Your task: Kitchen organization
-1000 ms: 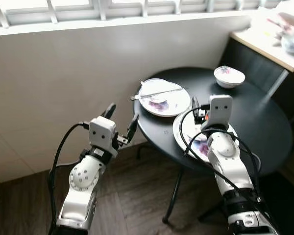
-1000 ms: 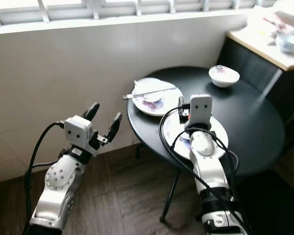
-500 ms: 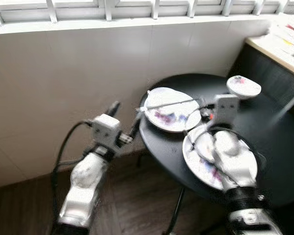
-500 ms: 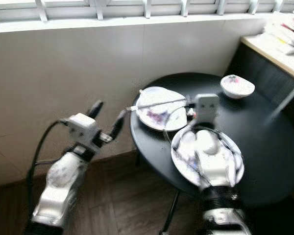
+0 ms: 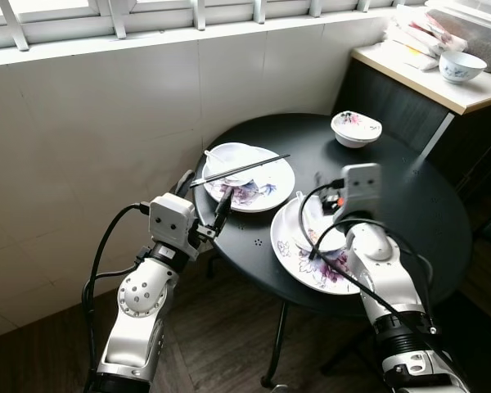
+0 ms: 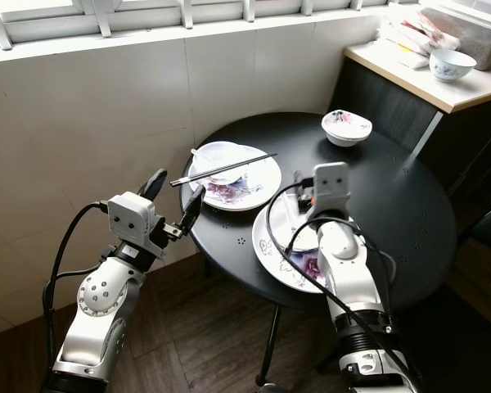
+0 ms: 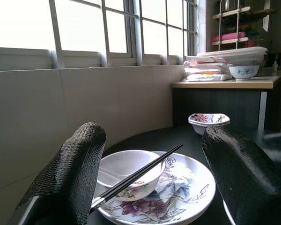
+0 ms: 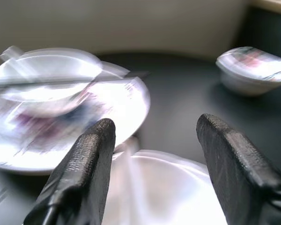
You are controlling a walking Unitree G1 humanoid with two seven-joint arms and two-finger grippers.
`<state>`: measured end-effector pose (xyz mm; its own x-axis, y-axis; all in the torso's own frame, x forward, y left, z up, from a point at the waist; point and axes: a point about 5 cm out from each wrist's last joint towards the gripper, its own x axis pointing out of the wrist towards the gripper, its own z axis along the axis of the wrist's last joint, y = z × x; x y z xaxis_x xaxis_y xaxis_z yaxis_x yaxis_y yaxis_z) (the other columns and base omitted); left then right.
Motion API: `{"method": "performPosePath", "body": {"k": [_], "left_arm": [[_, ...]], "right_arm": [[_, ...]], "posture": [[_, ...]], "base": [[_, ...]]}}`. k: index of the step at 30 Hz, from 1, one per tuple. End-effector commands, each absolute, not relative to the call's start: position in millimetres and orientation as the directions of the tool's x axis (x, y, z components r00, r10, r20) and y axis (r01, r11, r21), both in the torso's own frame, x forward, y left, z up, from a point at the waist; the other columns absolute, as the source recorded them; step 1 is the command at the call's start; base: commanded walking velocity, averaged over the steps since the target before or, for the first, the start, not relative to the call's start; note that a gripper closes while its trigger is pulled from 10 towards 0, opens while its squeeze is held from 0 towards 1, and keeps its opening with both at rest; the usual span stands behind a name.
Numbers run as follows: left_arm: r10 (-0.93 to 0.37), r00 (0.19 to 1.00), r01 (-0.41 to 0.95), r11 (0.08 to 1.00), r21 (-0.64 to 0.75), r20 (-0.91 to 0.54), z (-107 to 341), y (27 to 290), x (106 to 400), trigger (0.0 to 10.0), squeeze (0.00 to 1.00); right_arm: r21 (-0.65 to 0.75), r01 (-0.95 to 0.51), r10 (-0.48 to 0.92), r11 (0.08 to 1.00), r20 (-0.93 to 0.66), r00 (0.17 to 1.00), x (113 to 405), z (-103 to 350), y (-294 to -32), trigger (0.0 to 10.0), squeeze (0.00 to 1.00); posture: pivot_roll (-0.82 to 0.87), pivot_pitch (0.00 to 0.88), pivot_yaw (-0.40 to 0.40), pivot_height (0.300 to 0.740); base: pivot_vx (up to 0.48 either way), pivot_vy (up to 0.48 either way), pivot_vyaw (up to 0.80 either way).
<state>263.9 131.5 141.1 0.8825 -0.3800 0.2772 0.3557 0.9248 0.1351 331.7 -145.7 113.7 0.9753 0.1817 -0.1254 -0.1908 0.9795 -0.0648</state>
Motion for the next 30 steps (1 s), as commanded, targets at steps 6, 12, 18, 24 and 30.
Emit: {"method": "performPosePath", "body": {"k": [6, 12, 18, 24, 30], "left_arm": [[-0.395, 0.878, 0.368, 0.918, 0.146, 0.271, 141.3, 128.4, 266.4, 10.0, 0.00], [-0.390, 0.879, 0.363, 0.921, 0.145, 0.274, 141.5, 128.3, 266.7, 10.0, 0.00], [-0.388, 0.880, 0.361, 0.921, 0.145, 0.273, 141.6, 128.5, 267.1, 10.0, 0.00], [-0.386, 0.882, 0.358, 0.922, 0.149, 0.269, 140.9, 130.4, 268.2, 10.0, 0.00], [-0.386, 0.883, 0.358, 0.922, 0.148, 0.267, 140.8, 129.7, 268.8, 10.0, 0.00]], "right_arm": [[-0.081, -0.296, 0.269, 0.952, -0.245, 0.931, 341.2, 115.2, -161.0, 10.0, 0.00], [0.009, -0.245, 0.236, 0.970, -0.297, 0.925, 346.8, 115.8, -172.1, 10.0, 0.00], [0.194, -0.257, 0.312, 0.947, -0.356, 0.881, 345.9, 109.6, -165.8, 10.0, 0.00], [0.208, -0.265, 0.328, 0.942, -0.389, 0.861, 349.3, 109.0, -166.9, 10.0, 0.00], [0.171, -0.240, 0.292, 0.956, -0.450, 0.844, 351.7, 102.5, -177.0, 10.0, 0.00]], "posture": [[-0.02, 0.000, -0.068, 0.740], [-0.01, 0.000, -0.074, 0.740], [-0.01, 0.000, -0.075, 0.740], [-0.01, 0.000, -0.075, 0.740], [-0.01, 0.000, -0.082, 0.740]], "base": [[0.000, 0.000, 0.00], [0.000, 0.000, 0.00], [0.000, 0.000, 0.00], [0.000, 0.000, 0.00], [0.000, 0.000, 0.00]]}}
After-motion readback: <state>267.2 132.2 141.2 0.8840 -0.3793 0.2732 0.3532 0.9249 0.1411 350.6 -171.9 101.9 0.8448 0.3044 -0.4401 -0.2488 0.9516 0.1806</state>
